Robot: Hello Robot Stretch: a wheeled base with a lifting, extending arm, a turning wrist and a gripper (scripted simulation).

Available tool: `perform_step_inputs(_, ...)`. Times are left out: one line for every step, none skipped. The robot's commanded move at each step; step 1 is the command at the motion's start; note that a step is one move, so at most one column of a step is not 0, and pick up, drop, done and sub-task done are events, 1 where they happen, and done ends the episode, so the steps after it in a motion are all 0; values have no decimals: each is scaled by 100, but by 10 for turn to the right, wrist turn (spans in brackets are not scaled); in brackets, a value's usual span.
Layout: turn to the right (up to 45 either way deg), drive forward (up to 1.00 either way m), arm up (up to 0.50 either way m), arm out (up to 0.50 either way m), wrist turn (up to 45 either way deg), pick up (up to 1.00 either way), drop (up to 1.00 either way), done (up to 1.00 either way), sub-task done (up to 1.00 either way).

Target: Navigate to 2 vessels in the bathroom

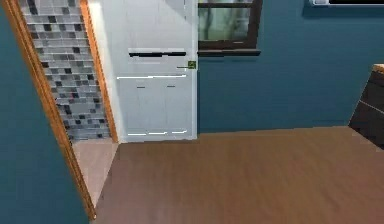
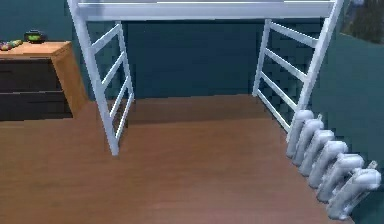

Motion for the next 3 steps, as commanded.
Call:
perform_step_inputs(-60, 0, 0, 0, 0, 0, 0, 0, 0)
perform_step_inputs(0, 100, 0, 0, 0, 0, 0, 0, 0)
perform_step_inputs(-90, 0, 0, 0, 0, 0, 0, 0, 0)
